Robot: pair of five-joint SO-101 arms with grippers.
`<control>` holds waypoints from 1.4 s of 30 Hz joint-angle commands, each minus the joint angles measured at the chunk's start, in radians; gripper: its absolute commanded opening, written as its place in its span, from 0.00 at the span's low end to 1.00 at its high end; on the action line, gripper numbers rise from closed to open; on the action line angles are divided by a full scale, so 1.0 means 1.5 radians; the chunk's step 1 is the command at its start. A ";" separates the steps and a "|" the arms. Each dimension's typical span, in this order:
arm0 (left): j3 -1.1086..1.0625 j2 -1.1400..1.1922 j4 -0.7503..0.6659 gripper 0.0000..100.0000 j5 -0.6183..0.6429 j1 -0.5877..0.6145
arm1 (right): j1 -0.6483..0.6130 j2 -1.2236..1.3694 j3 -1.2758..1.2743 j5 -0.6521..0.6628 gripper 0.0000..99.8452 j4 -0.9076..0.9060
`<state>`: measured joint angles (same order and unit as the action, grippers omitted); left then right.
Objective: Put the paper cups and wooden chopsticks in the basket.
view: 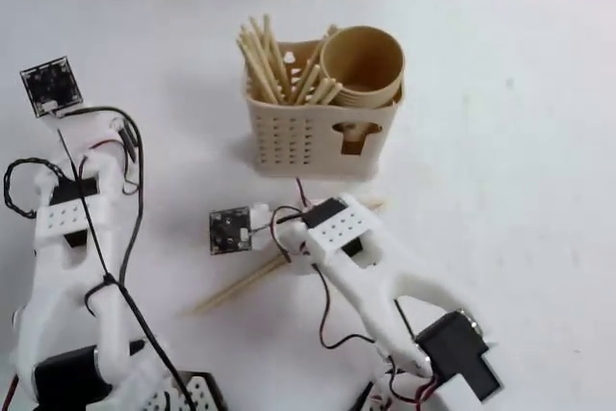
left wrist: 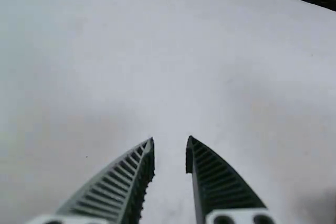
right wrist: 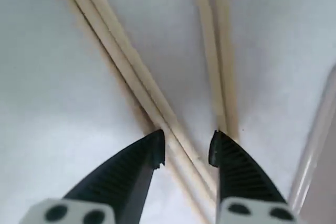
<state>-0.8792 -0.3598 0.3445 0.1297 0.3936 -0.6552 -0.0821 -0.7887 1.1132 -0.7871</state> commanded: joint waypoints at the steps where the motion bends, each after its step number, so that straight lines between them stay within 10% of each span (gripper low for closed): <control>1: 0.002 -0.018 -0.010 0.12 -0.007 0.002 | 0.007 0.025 0.026 -0.017 0.09 0.005; 18: 0.002 -0.018 -0.009 0.12 -0.007 0.002 | 0.067 0.021 0.064 -0.164 0.02 -0.038; 29: 0.002 -0.018 -0.009 0.12 -0.007 0.002 | -0.010 -0.057 -0.001 -0.041 0.16 -0.009; 42: 0.002 -0.018 -0.009 0.12 -0.007 0.001 | -0.011 0.043 0.044 -0.035 0.10 -0.008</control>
<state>-0.8792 -0.3598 0.3445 0.1297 0.3936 -0.6720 -0.0376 -0.7411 1.0441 -0.7718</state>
